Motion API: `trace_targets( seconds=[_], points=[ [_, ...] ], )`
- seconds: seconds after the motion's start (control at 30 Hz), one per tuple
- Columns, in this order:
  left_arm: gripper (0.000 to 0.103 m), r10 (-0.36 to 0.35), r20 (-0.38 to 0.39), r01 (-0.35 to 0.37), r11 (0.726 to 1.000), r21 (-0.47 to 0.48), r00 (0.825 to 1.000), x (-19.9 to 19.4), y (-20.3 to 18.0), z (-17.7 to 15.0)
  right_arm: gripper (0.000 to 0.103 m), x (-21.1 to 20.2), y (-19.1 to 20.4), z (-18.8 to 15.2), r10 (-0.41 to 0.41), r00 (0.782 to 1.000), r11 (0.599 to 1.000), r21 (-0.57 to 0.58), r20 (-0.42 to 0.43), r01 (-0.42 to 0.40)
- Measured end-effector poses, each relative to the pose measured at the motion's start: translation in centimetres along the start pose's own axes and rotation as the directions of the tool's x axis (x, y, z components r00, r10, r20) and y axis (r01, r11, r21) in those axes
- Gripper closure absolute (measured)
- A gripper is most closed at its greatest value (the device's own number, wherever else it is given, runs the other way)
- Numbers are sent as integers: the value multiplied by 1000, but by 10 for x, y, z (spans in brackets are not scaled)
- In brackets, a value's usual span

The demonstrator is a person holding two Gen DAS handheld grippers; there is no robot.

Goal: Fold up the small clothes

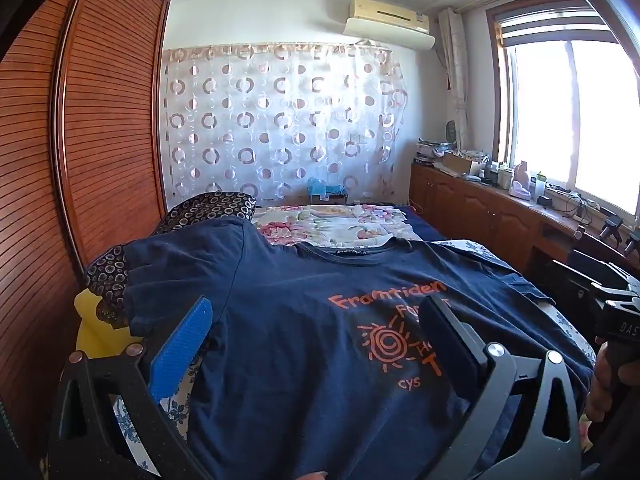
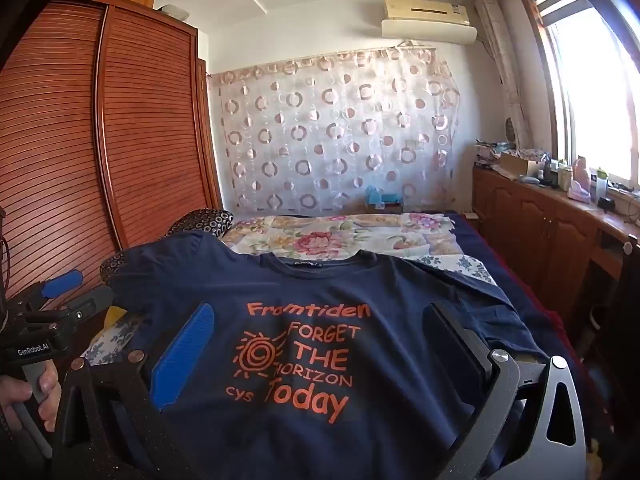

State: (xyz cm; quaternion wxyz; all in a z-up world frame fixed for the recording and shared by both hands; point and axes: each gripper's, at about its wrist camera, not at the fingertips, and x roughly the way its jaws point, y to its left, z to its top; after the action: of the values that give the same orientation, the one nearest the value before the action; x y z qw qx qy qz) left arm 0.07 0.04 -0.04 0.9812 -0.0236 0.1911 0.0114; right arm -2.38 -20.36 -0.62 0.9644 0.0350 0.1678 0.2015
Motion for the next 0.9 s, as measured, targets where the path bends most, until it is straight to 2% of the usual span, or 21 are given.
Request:
trace_targets(
  seconds=[0.13, 0.9],
  points=[
    [0, 5, 8, -6, 1000, 25, 1000, -1, -5, -1, 0, -1, 0, 0, 0, 1000, 1000, -1, -3, 0],
    [0, 1, 26, -1, 1000, 20, 1000, -15, -11, 11, 0, 2, 2, 0, 0, 1000, 1000, -1, -6, 0]
  ],
)
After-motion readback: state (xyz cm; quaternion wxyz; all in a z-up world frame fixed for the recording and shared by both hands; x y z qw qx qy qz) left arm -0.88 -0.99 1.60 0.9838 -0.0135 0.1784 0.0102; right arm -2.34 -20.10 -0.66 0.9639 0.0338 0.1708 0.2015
